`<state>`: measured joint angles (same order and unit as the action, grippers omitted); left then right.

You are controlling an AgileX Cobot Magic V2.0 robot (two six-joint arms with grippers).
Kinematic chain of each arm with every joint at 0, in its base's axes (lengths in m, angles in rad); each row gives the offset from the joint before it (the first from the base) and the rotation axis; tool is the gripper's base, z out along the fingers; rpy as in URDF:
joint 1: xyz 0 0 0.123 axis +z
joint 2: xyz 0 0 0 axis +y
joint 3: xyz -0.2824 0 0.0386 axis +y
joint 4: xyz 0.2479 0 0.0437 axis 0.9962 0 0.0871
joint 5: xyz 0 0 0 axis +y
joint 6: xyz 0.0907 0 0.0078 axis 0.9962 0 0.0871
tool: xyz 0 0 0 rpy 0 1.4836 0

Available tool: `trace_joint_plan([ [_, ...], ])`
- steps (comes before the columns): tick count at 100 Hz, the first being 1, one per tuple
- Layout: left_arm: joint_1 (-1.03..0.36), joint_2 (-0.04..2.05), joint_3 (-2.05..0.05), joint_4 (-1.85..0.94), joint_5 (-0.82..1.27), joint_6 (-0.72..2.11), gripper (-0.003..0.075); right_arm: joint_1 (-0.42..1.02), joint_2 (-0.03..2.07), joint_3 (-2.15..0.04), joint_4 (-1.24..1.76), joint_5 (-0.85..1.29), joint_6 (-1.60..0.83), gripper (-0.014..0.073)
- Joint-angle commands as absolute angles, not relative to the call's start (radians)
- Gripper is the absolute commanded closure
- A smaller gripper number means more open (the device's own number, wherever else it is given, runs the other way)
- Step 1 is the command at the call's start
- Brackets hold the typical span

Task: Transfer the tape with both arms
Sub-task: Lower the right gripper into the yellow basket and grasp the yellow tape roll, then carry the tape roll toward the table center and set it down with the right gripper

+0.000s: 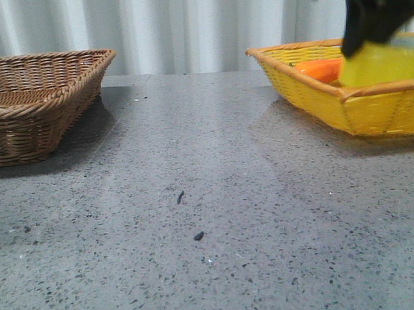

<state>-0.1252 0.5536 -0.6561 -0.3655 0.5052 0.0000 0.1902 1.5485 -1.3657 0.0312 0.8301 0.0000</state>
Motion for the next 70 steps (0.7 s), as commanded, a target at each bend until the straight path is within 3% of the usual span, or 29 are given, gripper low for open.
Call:
trace_joint_plan([
  [1,-0.128,0.563,-0.684,-0.385,0.432,0.000,0.0282,0.231,1.442,-1.483,0.023,0.716,-0.014,0.0652],
  [20,-0.128,0.593,-0.684,-0.385,0.432,0.000,0.0282,0.384,1.440,-1.694,0.061,0.698,-0.014,0.0652],
  [39,-0.128,0.615,-0.684,-0.385,0.432,0.000,0.0282,0.508,1.518,-1.756,0.087,0.703,-0.014,0.0652],
  [70,-0.128,0.618,-0.684,-0.385,0.452,0.000,0.0282,0.542,1.741,-1.756,0.101,0.840,-0.014,0.0655],
])
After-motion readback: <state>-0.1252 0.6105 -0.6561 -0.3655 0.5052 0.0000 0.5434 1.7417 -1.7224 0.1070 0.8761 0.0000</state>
